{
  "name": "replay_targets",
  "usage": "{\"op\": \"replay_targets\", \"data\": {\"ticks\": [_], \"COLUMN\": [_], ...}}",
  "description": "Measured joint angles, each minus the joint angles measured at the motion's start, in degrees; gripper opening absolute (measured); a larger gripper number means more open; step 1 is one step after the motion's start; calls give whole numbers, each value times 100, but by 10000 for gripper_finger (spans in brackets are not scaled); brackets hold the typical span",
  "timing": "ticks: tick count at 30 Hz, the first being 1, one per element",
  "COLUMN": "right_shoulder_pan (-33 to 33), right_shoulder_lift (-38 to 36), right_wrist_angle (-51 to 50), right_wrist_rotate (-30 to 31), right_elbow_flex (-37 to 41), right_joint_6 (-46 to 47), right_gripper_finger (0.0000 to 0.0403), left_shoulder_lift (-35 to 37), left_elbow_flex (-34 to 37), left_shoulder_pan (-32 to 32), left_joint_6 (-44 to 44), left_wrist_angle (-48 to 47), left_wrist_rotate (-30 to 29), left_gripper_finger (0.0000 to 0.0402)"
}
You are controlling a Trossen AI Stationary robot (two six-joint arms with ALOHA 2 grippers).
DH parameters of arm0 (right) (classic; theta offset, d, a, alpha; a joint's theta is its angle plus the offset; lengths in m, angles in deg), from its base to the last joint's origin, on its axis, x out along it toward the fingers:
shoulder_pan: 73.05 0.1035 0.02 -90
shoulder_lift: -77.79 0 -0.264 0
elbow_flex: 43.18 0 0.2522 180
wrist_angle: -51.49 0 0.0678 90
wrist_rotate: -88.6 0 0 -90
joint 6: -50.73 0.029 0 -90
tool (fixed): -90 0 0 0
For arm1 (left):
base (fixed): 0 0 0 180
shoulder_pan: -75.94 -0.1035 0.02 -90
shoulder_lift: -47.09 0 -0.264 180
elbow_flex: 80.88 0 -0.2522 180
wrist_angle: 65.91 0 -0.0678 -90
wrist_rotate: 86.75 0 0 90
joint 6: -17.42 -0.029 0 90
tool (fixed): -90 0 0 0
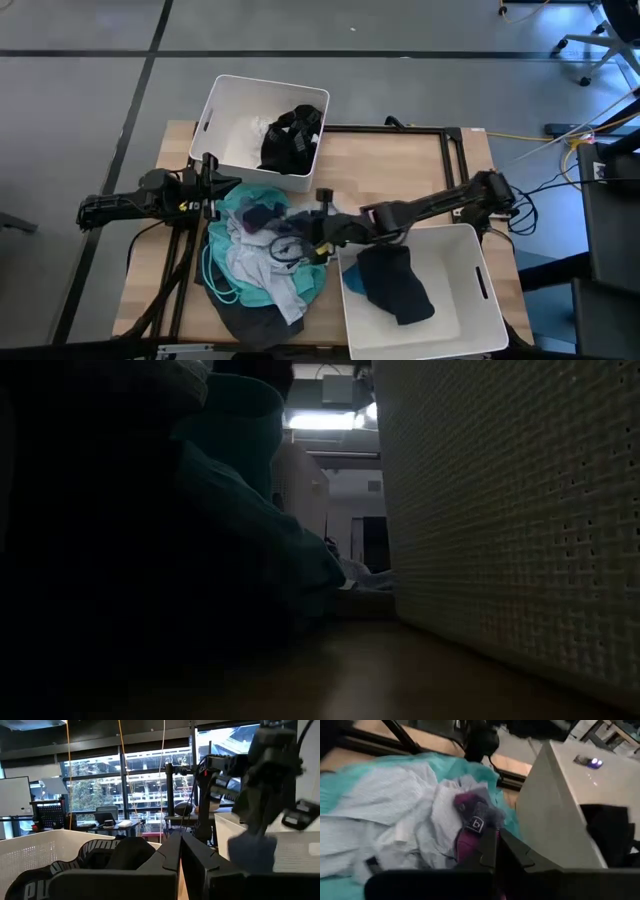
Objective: Sort clothes
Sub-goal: Put the purple black sock into the bottom white bin
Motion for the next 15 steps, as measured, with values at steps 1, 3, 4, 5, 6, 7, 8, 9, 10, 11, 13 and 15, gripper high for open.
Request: {"op": "replay_targets", "data": {"ticks": [1,3,4,5,6,7,8,9,10,11,13,15], "right_shoulder_pan": [43,139,191,248,309,373,439,509,579,660,823,993], "right_shoulder_lift": [-85,-262,-348,-441,-539,-639,-736,-830,-910,-997,-1175,-1345], "right_wrist_angle": [-44,-225,-277,-338,-424,-507,-612,-740,-837,-950,-1230,-1436], "right_wrist_rotate": [3,57,131,207,312,395,463,533,608,697,845,968], "right_elbow_flex": [-2,-2,-2,-2,-2,-2,-2,-2,-2,-2,-2,-2], "right_joint_6": [3,9,9,13,14,15,15,17,34,69,203,385], "right_gripper_finger": [9,10,12,14,14,15,15,14,14,13,13,14], "left_shoulder_lift": [1,2,2,1,0,1,0,1,2,1,0,0], "left_elbow_flex": [0,0,0,0,0,0,0,0,0,0,0,0], "left_shoulder_pan": [0,0,0,0,0,0,0,0,0,2,0,2], "left_joint_6": [0,0,0,0,0,0,0,0,0,0,0,0], "left_wrist_angle": [-2,0,0,-4,-3,-2,-3,-4,-2,-2,-3,-3], "left_wrist_rotate": [-1,0,-2,-1,-1,0,0,0,-2,-2,0,-2], "left_gripper_finger": [4,4,4,4,4,4,4,4,4,4,4,4]}}
